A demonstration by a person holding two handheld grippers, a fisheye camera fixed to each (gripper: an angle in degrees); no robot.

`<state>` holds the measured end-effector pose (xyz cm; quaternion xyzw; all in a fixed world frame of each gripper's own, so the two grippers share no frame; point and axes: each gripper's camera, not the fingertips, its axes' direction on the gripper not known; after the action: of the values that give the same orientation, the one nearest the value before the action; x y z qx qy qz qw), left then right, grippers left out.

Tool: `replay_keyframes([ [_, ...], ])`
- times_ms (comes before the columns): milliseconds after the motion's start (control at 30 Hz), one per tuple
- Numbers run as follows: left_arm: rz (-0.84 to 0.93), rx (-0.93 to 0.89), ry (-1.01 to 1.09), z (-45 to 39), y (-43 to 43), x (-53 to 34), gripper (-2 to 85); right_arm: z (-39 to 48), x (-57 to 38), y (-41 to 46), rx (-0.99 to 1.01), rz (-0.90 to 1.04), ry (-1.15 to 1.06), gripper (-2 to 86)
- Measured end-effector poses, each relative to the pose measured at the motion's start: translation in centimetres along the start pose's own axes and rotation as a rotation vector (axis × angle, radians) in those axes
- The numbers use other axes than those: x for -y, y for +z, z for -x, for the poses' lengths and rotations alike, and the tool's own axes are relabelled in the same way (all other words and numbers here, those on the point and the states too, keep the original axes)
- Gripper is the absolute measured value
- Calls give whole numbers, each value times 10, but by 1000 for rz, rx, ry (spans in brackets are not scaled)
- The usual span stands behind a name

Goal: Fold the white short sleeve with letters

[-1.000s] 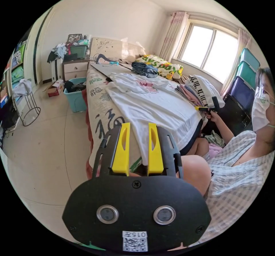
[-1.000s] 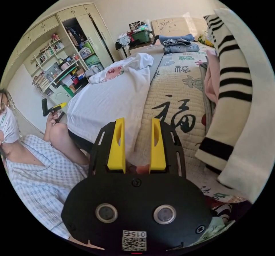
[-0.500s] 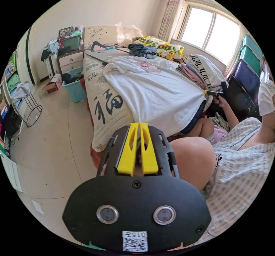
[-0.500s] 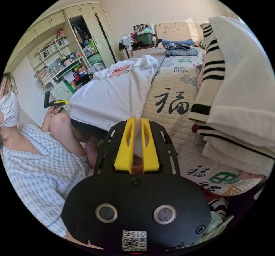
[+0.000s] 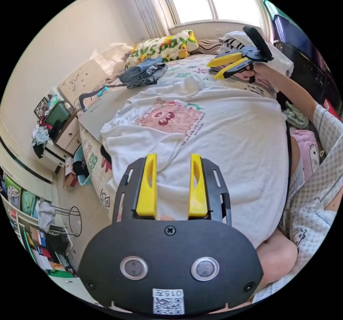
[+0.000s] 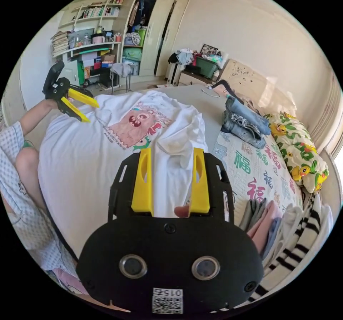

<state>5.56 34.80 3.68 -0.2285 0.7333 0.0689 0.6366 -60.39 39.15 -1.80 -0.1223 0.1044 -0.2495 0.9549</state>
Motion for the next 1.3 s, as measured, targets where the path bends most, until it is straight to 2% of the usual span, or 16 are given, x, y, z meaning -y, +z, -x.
replay_keyframes([
  [100,3,-99,-80,33,31,7,62,-18,38,59,-10,154,37,124],
  [167,-41,-147,-148,57,29,2,32,-42,61,84,-68,202,172,20],
  [233,-117,-161,-241,90,15,-13,23,-64,73,82,-78,156,243,7],
  [300,-263,-84,-460,152,-15,-55,20,-100,77,69,-137,77,383,1],
  [367,-345,7,-674,202,-30,-103,21,-159,64,59,-228,30,640,1],
  [433,-319,117,-870,240,-25,-152,28,-193,46,71,-255,93,776,6],
  [467,-244,150,-964,259,-14,-178,37,-207,37,82,-272,158,828,12],
  [533,-157,152,-1045,273,-2,-207,75,-214,32,86,-337,191,827,50],
  [633,-211,216,-1015,264,-23,-207,80,-216,49,71,-379,136,779,76],
  [733,-252,191,-867,254,-36,-132,65,-191,99,61,-253,-31,618,21],
  [800,-217,70,-726,244,-15,-39,46,-169,139,80,-132,-38,512,7],
  [867,-152,21,-628,230,16,33,30,-138,187,126,-41,22,404,-1],
  [1000,53,99,-492,198,100,156,5,-109,226,200,-95,150,337,-5],
  [1200,193,122,-441,197,168,217,-3,-121,230,282,-212,317,331,-8],
  [1300,173,165,-435,196,182,234,-3,-131,231,296,-279,334,325,-9],
])
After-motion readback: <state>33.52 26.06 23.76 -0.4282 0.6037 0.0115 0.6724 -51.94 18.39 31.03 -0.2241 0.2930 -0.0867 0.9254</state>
